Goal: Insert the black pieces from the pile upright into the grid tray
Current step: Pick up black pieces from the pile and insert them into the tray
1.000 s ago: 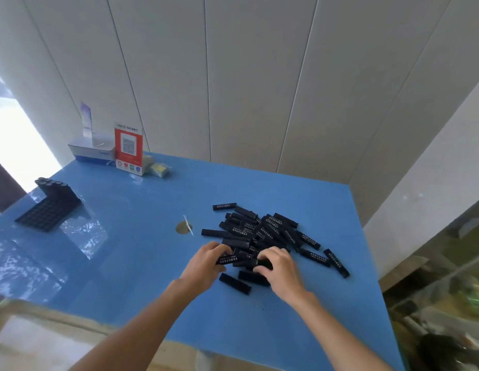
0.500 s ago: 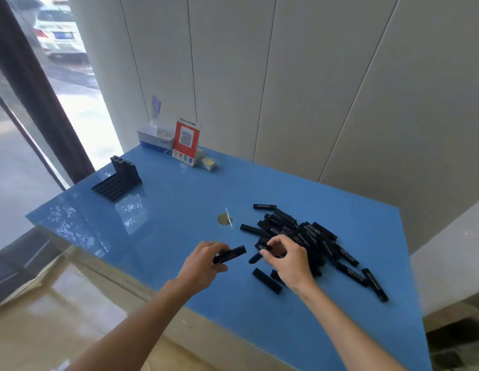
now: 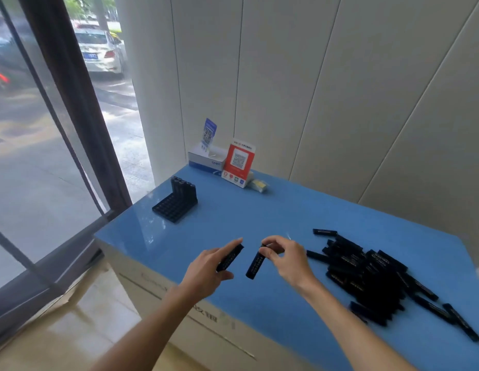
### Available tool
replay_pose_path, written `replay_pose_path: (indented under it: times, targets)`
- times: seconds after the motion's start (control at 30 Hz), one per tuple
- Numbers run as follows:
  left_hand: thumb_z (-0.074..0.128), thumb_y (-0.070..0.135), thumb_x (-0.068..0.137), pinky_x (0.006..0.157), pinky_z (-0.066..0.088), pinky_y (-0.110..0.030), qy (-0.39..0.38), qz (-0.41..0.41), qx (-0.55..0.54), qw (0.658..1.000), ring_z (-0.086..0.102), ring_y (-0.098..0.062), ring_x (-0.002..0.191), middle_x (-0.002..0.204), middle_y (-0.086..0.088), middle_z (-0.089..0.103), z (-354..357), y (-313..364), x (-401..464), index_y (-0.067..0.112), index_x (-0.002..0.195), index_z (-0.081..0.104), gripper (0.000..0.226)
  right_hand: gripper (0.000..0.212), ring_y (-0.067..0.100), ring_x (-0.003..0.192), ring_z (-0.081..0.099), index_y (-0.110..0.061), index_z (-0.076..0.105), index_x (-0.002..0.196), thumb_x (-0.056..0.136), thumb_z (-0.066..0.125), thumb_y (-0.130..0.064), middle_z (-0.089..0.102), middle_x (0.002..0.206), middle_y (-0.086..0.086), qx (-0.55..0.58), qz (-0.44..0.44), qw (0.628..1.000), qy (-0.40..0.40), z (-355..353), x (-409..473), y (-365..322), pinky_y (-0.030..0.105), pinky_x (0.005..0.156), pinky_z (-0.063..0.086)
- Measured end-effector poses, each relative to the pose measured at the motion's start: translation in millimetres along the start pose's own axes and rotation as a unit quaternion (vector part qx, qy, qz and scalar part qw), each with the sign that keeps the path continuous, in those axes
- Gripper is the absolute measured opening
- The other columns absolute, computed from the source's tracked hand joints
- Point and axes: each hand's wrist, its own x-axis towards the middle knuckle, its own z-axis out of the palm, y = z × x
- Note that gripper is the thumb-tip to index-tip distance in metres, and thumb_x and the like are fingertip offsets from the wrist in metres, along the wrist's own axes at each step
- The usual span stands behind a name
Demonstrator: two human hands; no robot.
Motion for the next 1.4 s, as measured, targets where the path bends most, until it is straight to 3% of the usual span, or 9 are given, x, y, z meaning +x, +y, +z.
replay_pose_path:
  times: [0.3, 0.53, 0.63, 0.77, 0.97, 1.1, 1.27, 1.33, 1.4]
  targets:
    - [0.070, 0.026, 0.082, 0.067, 0.055, -0.034, -0.012, -0.029, -0.096, 0.995, 0.063, -0.009, 0.065, 0.096, 0.008, 0.058, -74.5, -102.5, 2.1, 0.050, 0.124, 0.039, 0.058, 0.009, 0.017, 0.077, 0.061, -0.017, 0.068, 0.088, 0.082, 0.071, -0.023, 0.066, 0.080, 0.003, -0.013, 0.002, 1.000, 0.014, 99.6, 39.6, -53.0, 0.029, 0.068, 0.050]
    - [0.068, 0.018, 0.084, 0.057, 0.057, -0.030, 0.011, -0.043, -0.128, 0.991, 0.066, -0.017, 0.064, 0.103, 0.001, 0.055, -112.6, -161.0, 49.3, 0.036, 0.128, 0.043, 0.054, 0.008, 0.009, 0.078, 0.060, -0.018, 0.067, 0.093, 0.086, 0.067, -0.021, 0.066, 0.083, -0.002, -0.040, 0.000, 0.999, 0.005, 139.3, 106.0, -59.7, 0.007, 0.063, 0.043]
    - [0.068, 0.016, 0.084, 0.054, 0.057, -0.030, 0.019, -0.050, -0.125, 0.991, 0.065, -0.018, 0.063, 0.107, -0.003, 0.055, -127.5, -186.4, 77.7, 0.035, 0.127, 0.044, 0.053, 0.010, 0.006, 0.080, 0.060, -0.017, 0.067, 0.096, 0.087, 0.066, -0.020, 0.066, 0.084, -0.004, -0.041, 0.008, 0.999, 0.006, 153.1, 144.1, -58.5, 0.005, 0.064, 0.044]
    - [0.067, 0.012, 0.084, 0.051, 0.056, -0.032, 0.023, -0.063, -0.133, 0.989, 0.064, -0.019, 0.062, 0.096, 0.003, 0.058, -149.7, -212.1, 113.6, 0.040, 0.115, 0.046, 0.046, 0.012, 0.001, 0.080, 0.059, -0.016, 0.067, 0.098, 0.087, 0.066, -0.019, 0.066, 0.084, -0.006, -0.043, 0.014, 0.999, 0.005, 168.2, 191.5, -60.9, 0.003, 0.065, 0.042]
    - [0.069, 0.011, 0.082, 0.052, 0.057, -0.035, 0.027, -0.071, -0.154, 0.985, 0.065, -0.015, 0.061, 0.094, 0.008, 0.059, -169.8, -241.5, 160.2, 0.033, 0.104, 0.051, 0.036, 0.011, 0.000, 0.072, 0.060, -0.016, 0.067, 0.089, 0.081, 0.072, -0.019, 0.066, 0.076, -0.006, -0.040, 0.022, 0.998, 0.037, 186.2, 244.0, -63.0, 0.004, 0.062, 0.042]
    - [0.070, 0.017, 0.081, 0.062, 0.058, -0.041, -0.003, -0.053, -0.146, 0.988, 0.066, -0.013, 0.071, 0.100, 0.010, 0.058, -172.9, -253.1, 188.5, 0.035, 0.101, 0.048, 0.034, 0.011, 0.003, 0.072, 0.060, -0.020, 0.065, 0.087, 0.080, 0.073, -0.019, 0.065, 0.076, -0.009, -0.083, 0.039, 0.995, 0.047, 197.2, 261.6, -56.3, 0.013, 0.062, 0.047]
    - [0.067, 0.015, 0.084, 0.053, 0.055, -0.023, -0.041, 0.011, -0.134, 0.990, 0.064, -0.015, 0.074, 0.101, 0.004, 0.056, -172.6, -259.9, 221.0, 0.015, 0.105, 0.048, 0.029, 0.010, 0.008, 0.078, 0.061, -0.021, 0.063, 0.086, 0.081, 0.072, -0.019, 0.066, 0.078, -0.009, -0.150, 0.061, 0.984, 0.074, 211.5, 276.1, -48.6, 0.023, 0.072, 0.050]
    - [0.068, 0.018, 0.084, 0.058, 0.052, -0.019, -0.045, 0.038, -0.117, 0.991, 0.062, -0.013, 0.080, 0.101, 0.002, 0.061, -174.3, -263.4, 228.7, 0.015, 0.106, 0.048, 0.030, 0.010, 0.008, 0.079, 0.062, -0.022, 0.063, 0.086, 0.081, 0.071, -0.020, 0.066, 0.080, -0.009, -0.171, 0.077, 0.979, 0.078, 220.6, 277.5, -47.2, 0.025, 0.073, 0.051]
    - [0.069, 0.019, 0.083, 0.068, 0.052, -0.025, -0.062, 0.072, -0.118, 0.989, 0.060, -0.014, 0.085, 0.099, 0.002, 0.063, -174.7, -269.1, 236.7, 0.014, 0.104, 0.049, 0.029, 0.010, 0.009, 0.080, 0.062, -0.025, 0.062, 0.087, 0.082, 0.071, -0.023, 0.066, 0.083, -0.010, -0.191, 0.095, 0.973, 0.086, 230.4, 276.9, -46.3, 0.029, 0.074, 0.052]
